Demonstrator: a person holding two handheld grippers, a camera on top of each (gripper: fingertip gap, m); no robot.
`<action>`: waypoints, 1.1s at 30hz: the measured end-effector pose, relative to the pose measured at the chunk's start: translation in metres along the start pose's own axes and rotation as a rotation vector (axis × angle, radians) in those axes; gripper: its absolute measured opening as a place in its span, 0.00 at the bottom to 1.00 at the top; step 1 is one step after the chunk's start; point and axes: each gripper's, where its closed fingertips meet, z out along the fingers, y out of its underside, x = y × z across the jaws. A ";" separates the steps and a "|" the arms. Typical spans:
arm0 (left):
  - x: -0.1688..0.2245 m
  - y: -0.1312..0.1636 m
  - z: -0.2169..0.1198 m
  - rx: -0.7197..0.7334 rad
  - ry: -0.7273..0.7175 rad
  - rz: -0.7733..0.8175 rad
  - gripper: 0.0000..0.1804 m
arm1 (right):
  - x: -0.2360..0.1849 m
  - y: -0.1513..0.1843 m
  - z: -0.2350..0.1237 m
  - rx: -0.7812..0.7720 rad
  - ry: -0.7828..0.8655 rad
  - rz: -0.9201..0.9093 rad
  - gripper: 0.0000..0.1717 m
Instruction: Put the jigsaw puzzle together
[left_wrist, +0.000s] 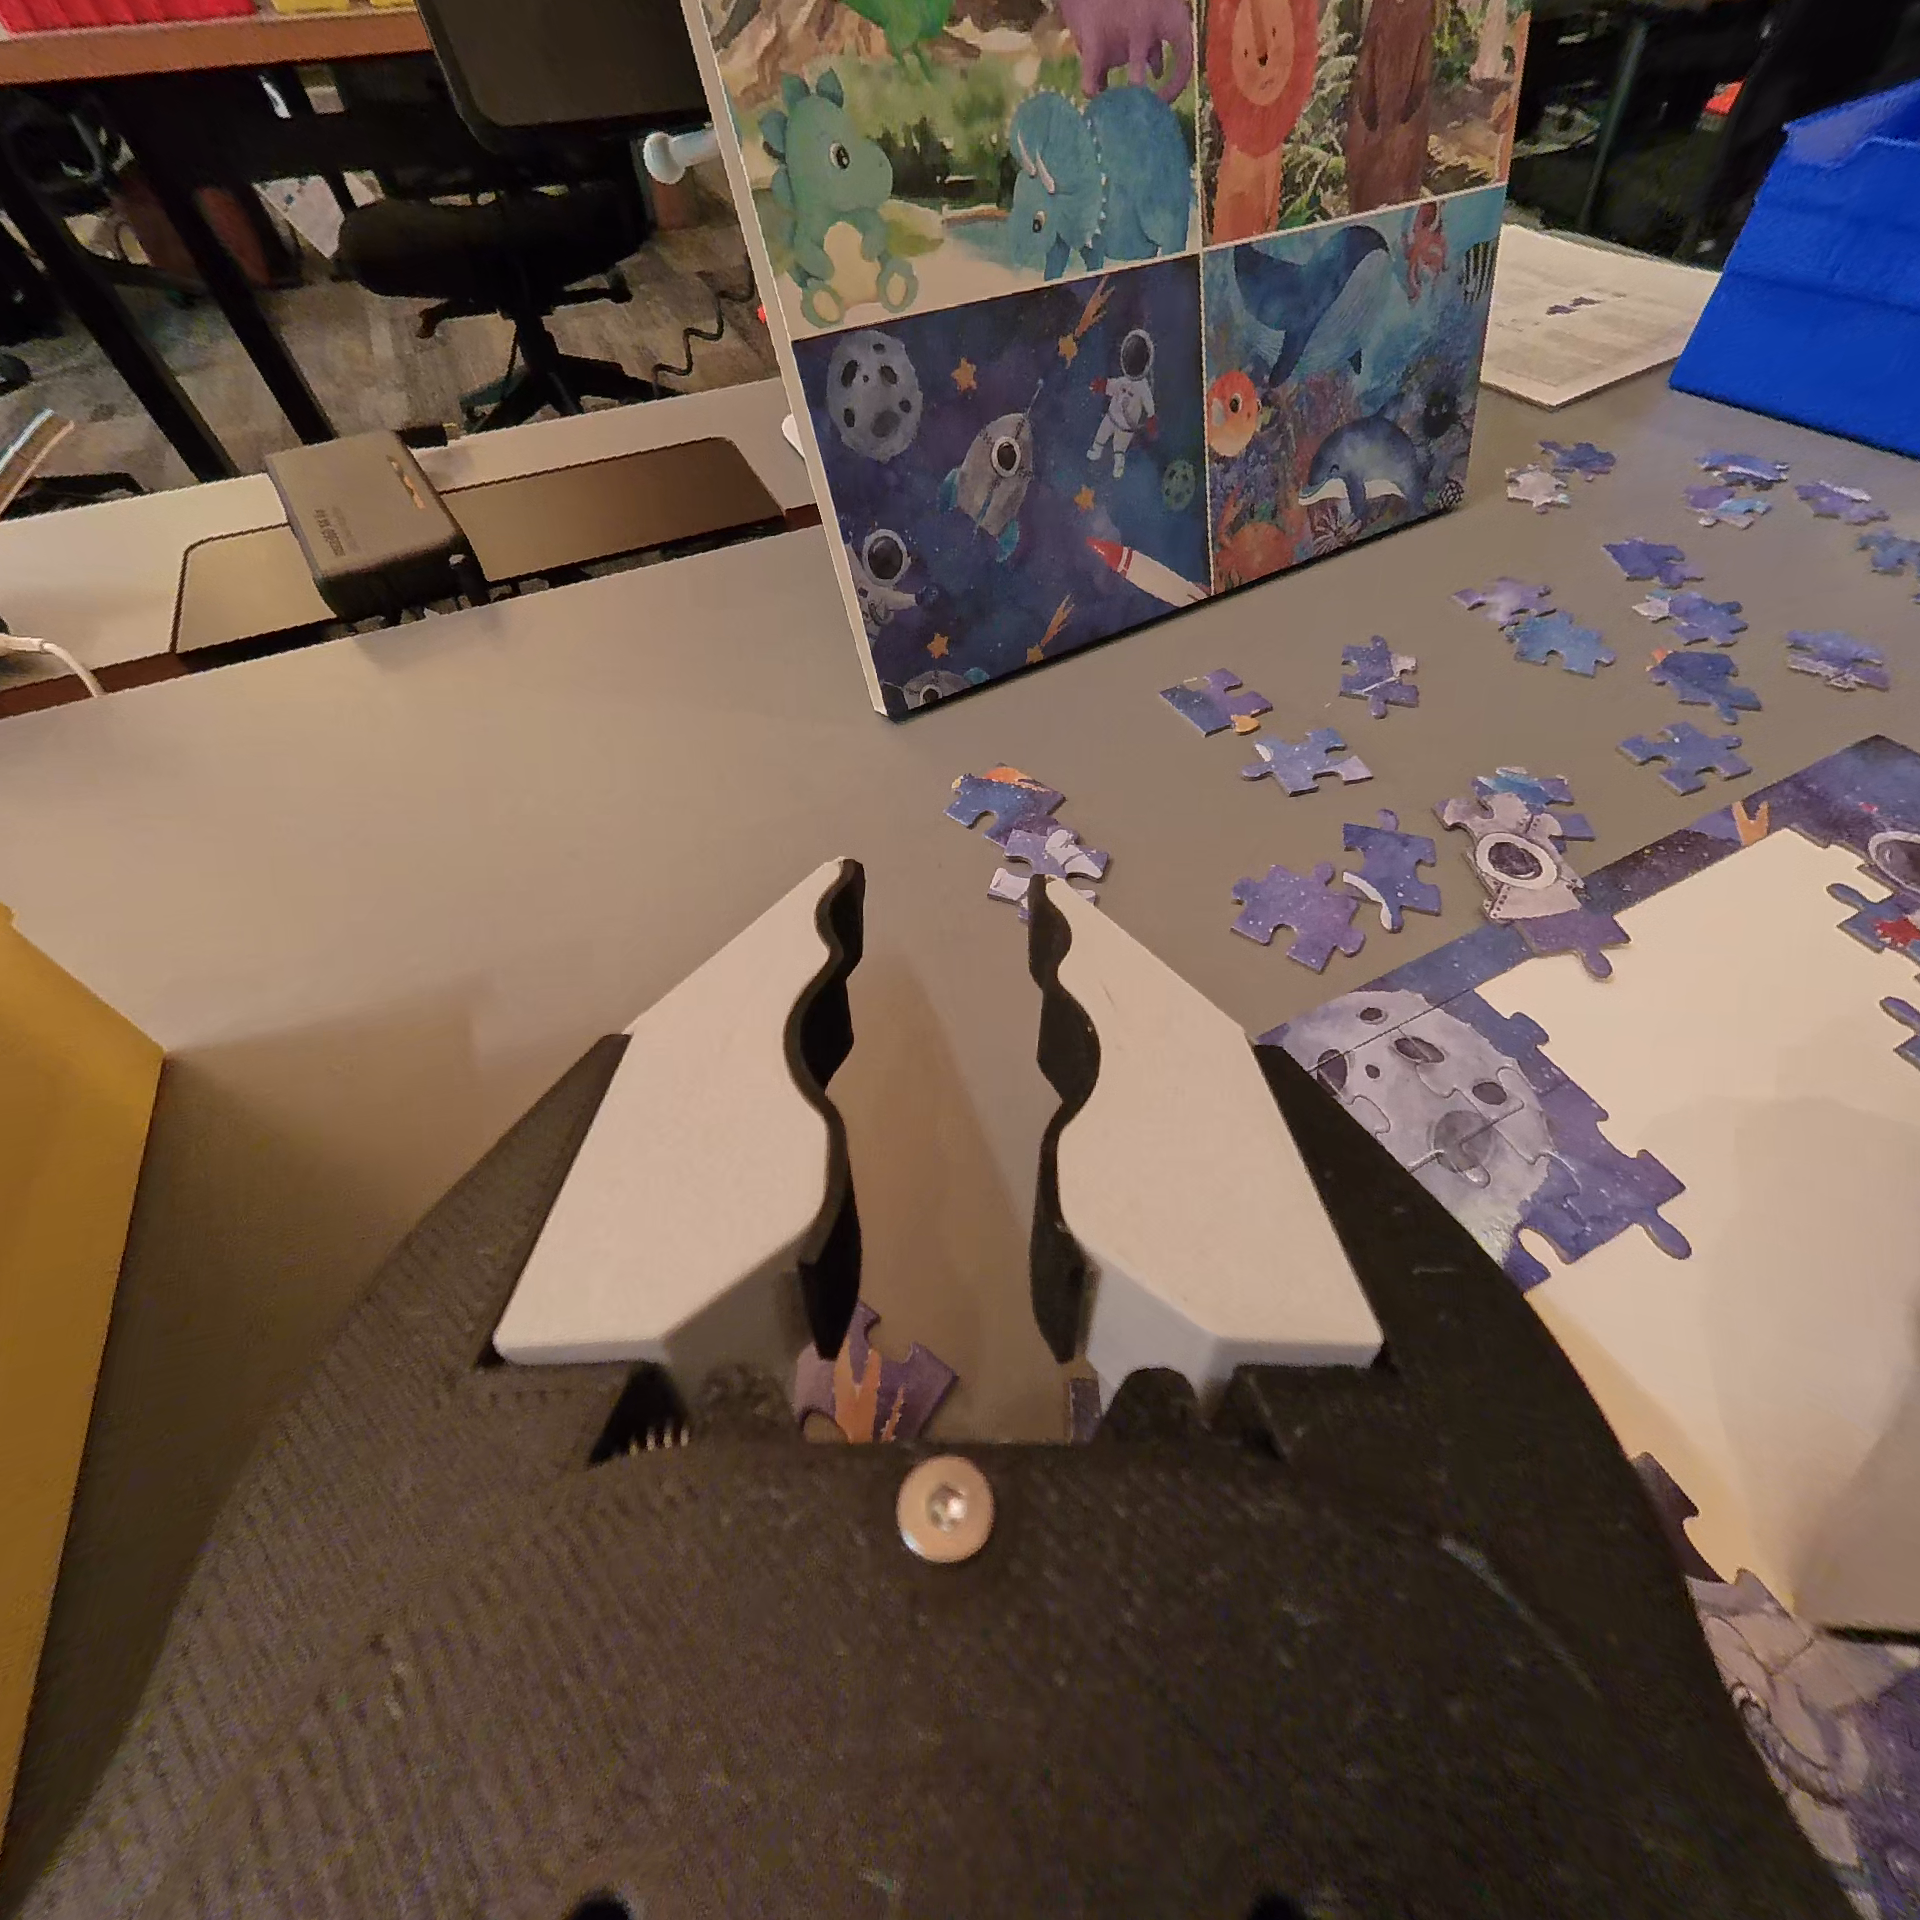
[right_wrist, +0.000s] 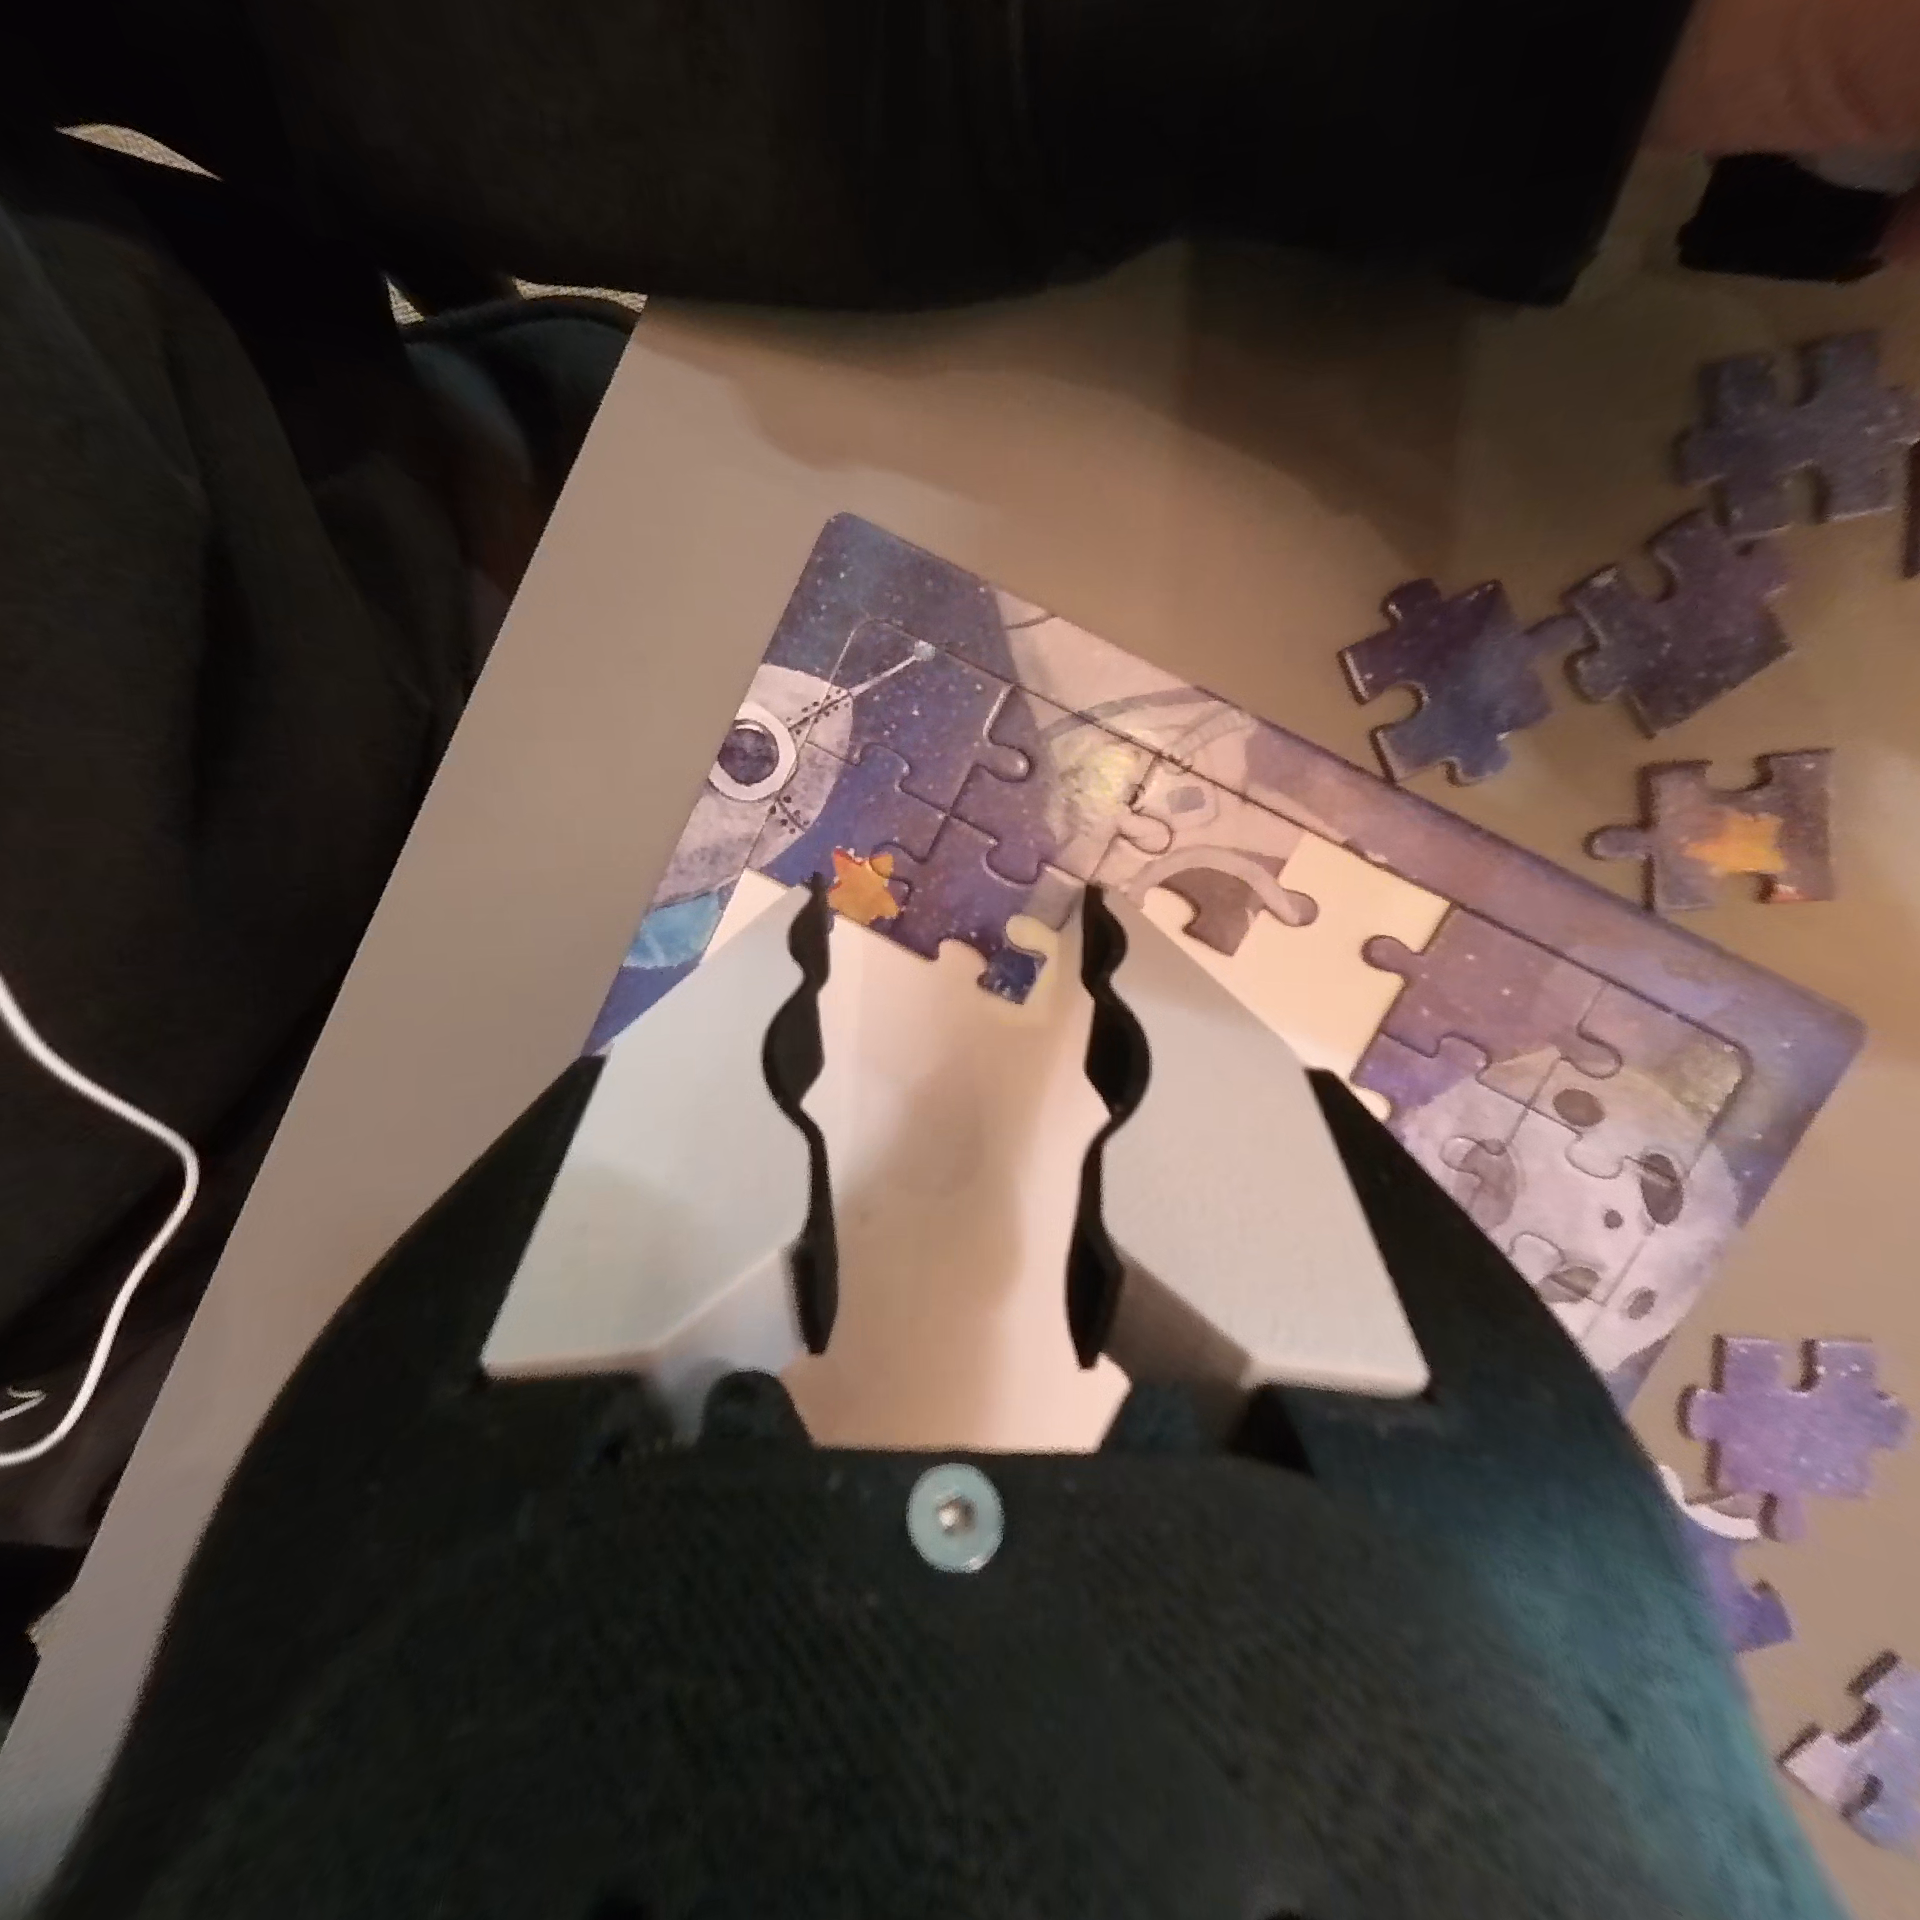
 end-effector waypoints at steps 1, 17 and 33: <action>0.000 0.000 0.000 0.001 0.000 0.000 0.17 | 0.001 0.000 -0.003 0.008 0.011 0.001 0.28; -0.003 -0.022 -0.015 0.121 -0.058 0.065 0.07 | 0.091 0.115 -0.159 0.385 0.746 0.341 0.23; 0.000 -0.014 -0.010 0.092 -0.058 0.087 0.05 | 0.069 0.215 -0.267 0.577 1.219 0.573 0.14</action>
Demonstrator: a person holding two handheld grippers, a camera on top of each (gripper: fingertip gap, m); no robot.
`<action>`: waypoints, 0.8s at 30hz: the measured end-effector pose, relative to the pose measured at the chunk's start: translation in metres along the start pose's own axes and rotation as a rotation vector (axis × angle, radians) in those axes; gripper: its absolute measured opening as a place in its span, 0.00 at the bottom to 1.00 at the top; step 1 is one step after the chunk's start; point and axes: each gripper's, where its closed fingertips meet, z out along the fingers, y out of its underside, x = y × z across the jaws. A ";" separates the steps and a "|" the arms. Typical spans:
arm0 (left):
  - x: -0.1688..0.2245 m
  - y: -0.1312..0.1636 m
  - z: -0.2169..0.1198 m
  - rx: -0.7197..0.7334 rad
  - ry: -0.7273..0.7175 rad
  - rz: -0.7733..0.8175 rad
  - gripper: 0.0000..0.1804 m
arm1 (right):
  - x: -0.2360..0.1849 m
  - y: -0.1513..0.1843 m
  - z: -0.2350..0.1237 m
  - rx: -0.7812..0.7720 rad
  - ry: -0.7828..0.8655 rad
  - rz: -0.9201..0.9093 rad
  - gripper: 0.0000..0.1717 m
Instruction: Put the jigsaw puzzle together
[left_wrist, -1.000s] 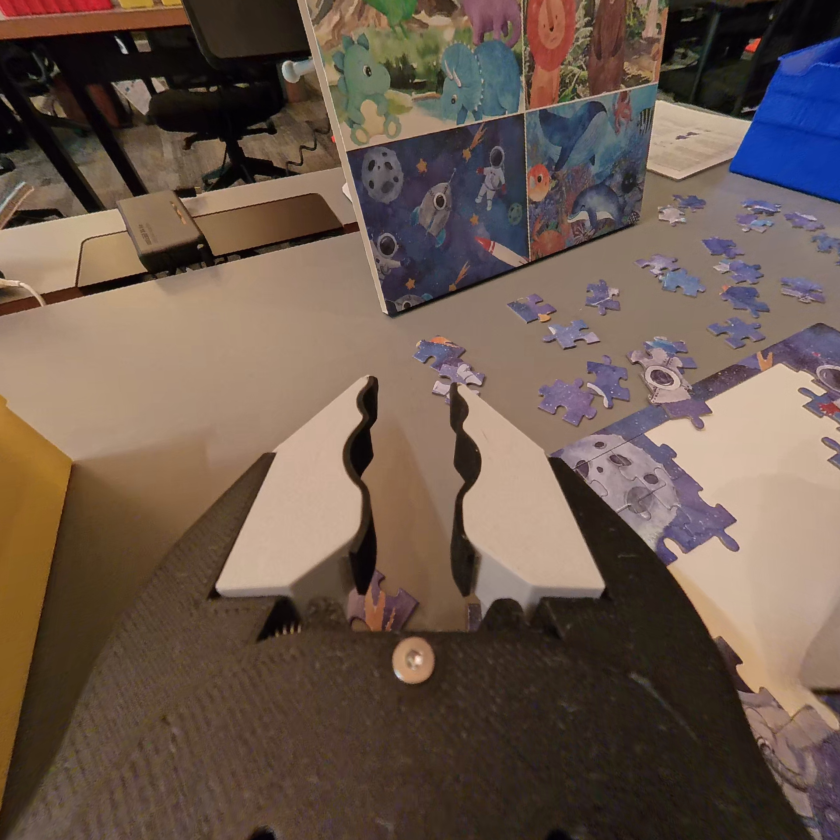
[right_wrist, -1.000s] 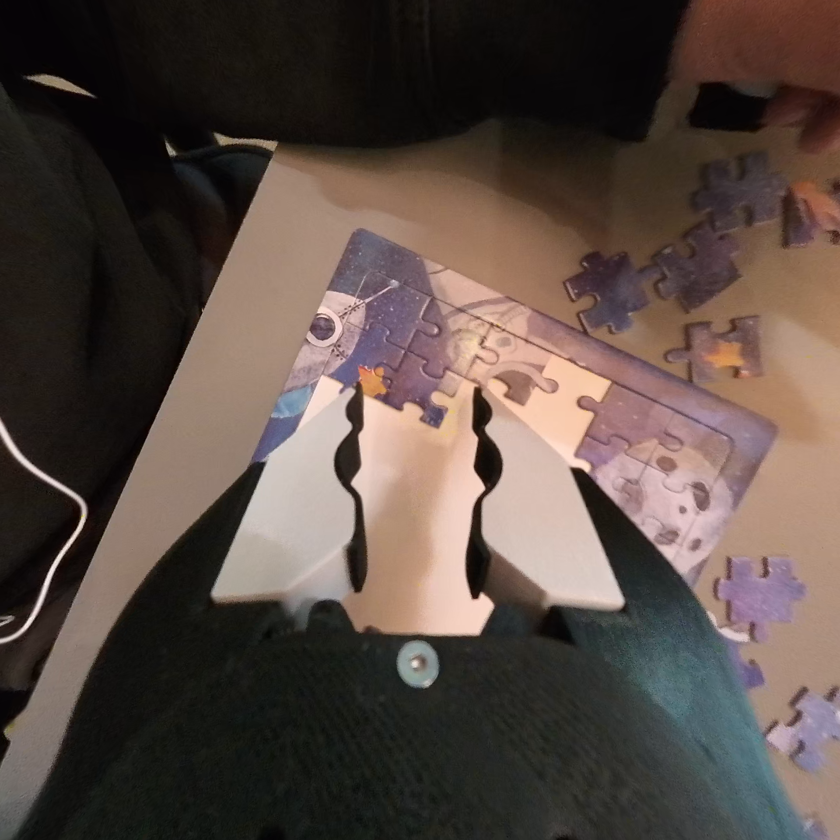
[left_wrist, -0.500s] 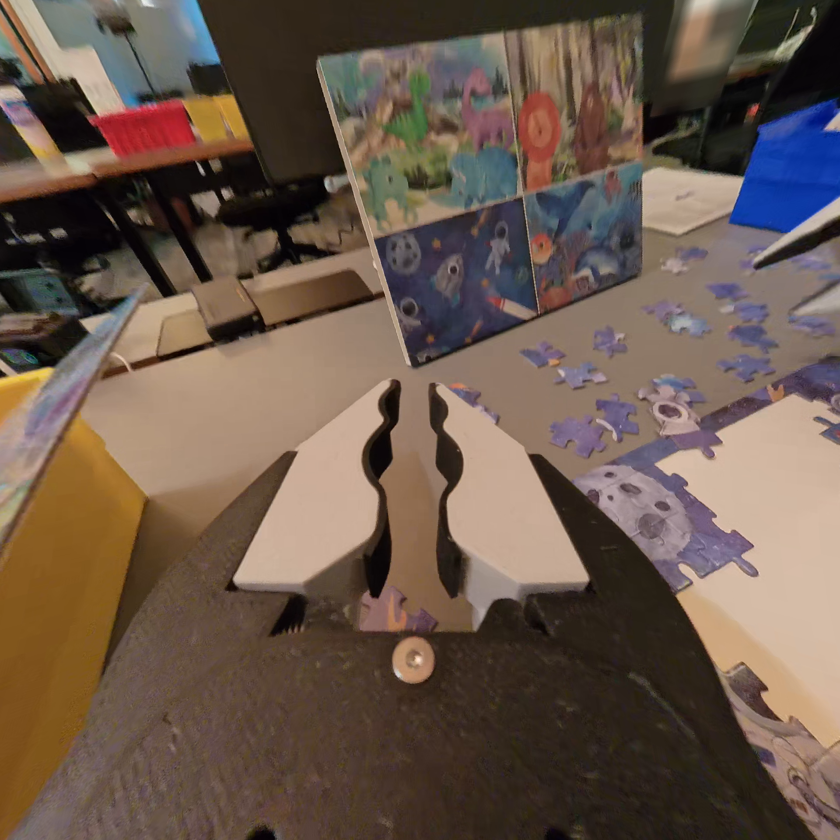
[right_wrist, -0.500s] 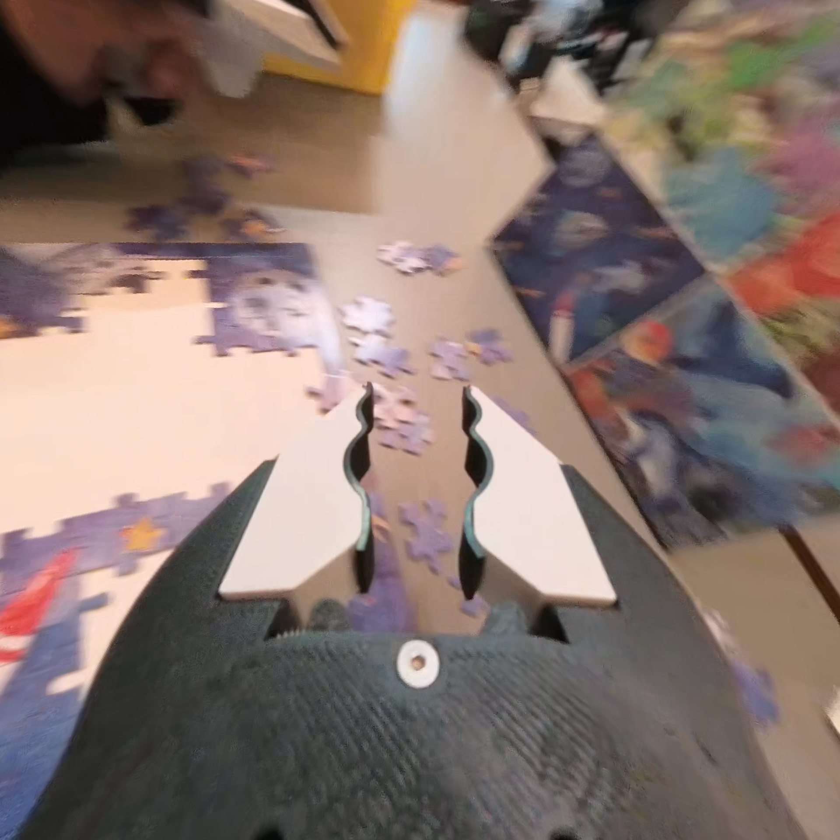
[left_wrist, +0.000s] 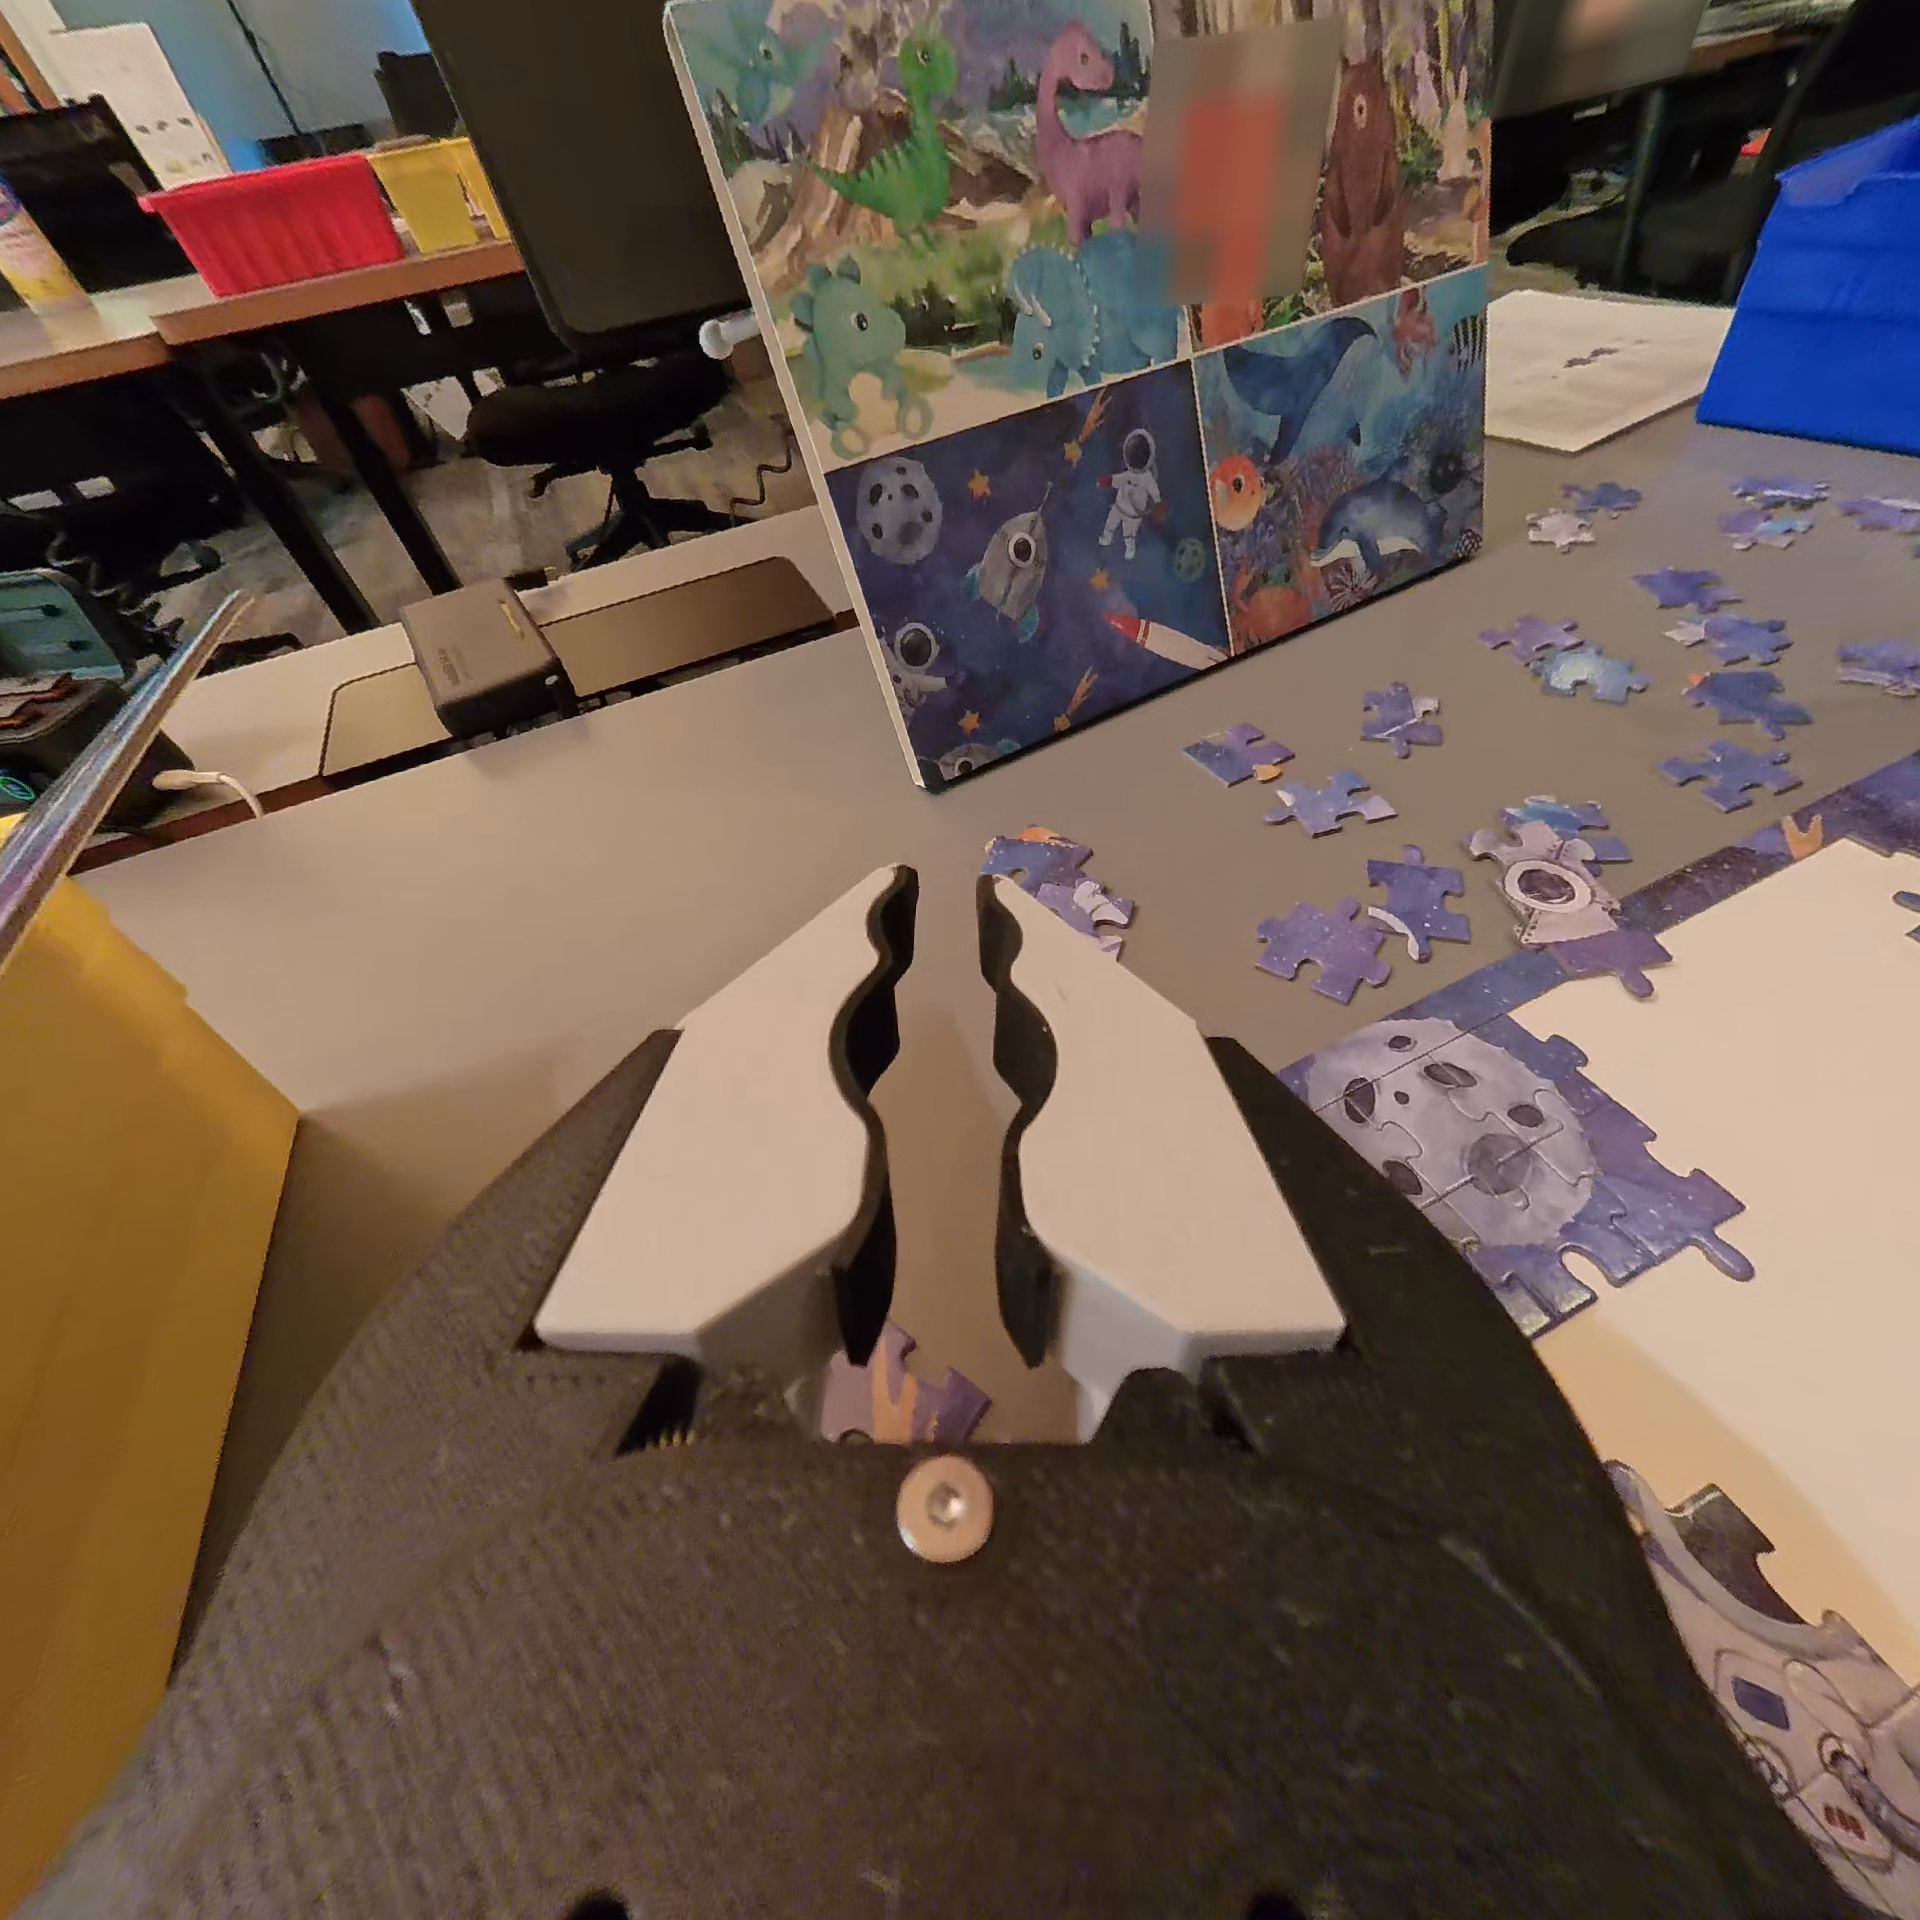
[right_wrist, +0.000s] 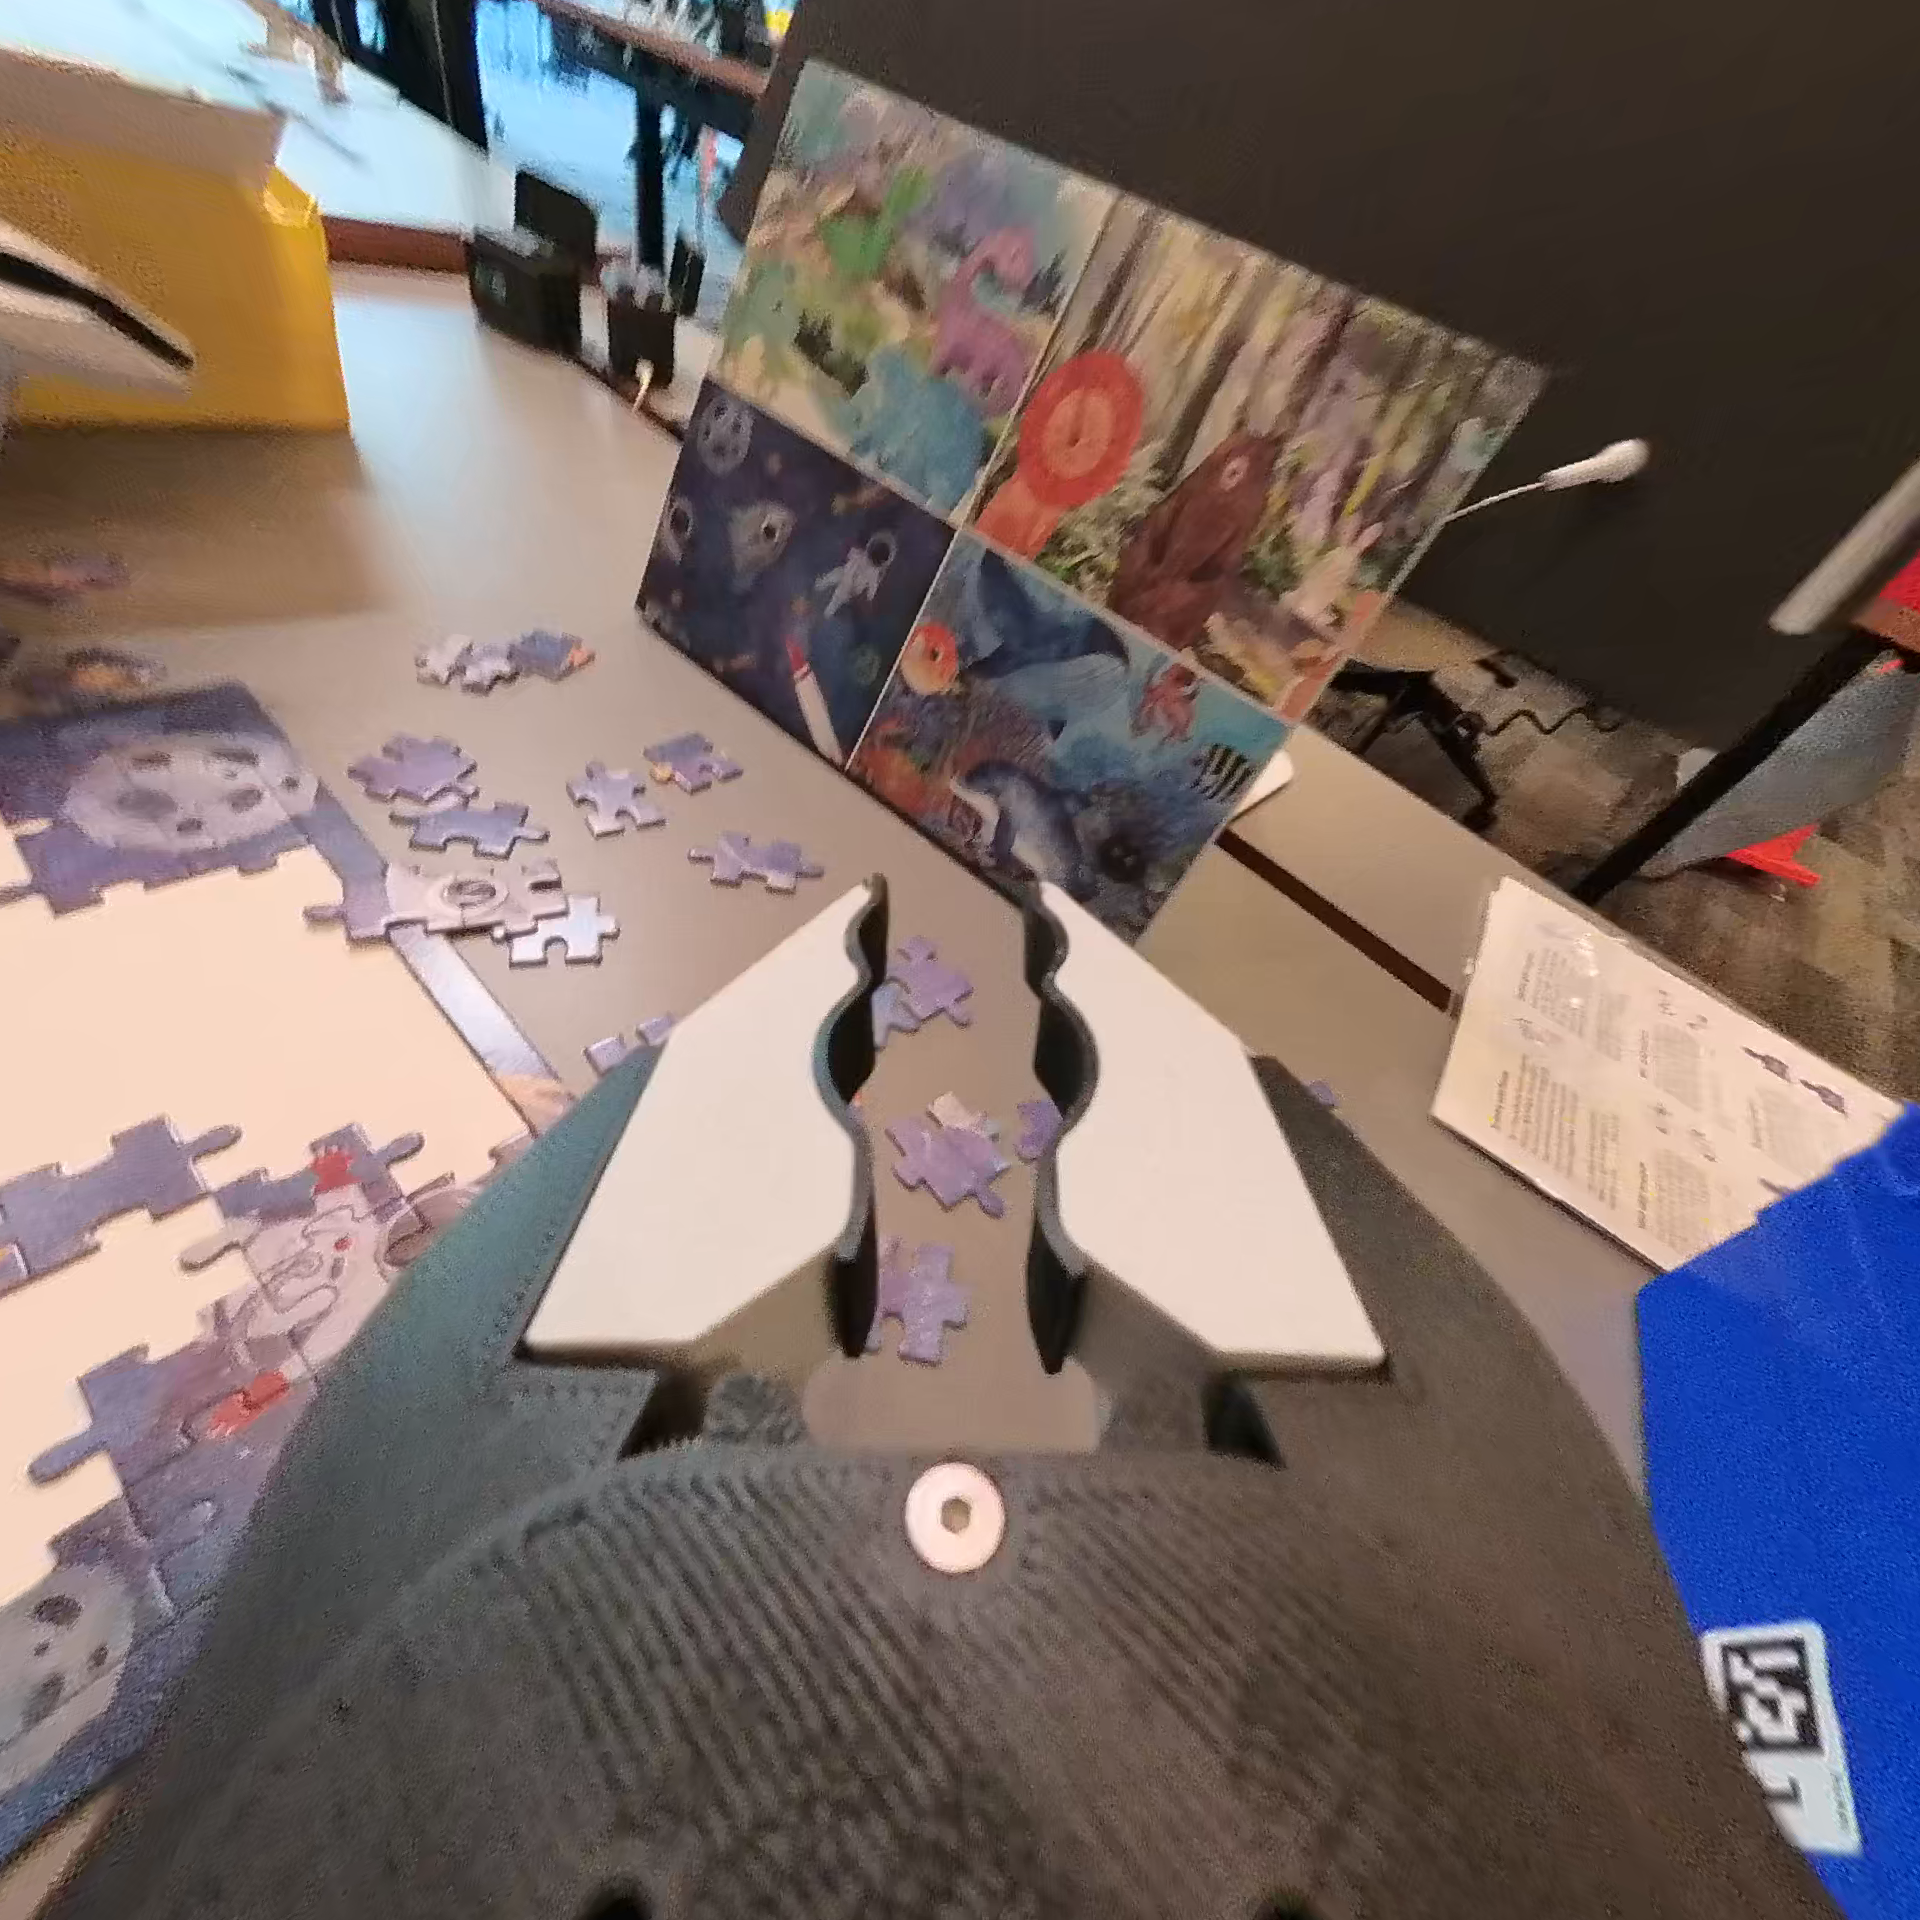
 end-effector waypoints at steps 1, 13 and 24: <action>0.000 0.000 0.000 0.001 0.003 -0.004 0.05 | 0.007 -0.003 -0.004 0.017 0.023 0.009 0.14; 0.001 0.001 0.000 -0.003 0.014 -0.016 0.06 | 0.041 -0.002 -0.021 0.046 0.178 -0.009 0.14; 0.002 0.003 0.002 -0.015 0.014 -0.016 0.04 | 0.051 -0.005 -0.029 0.101 0.166 0.098 0.13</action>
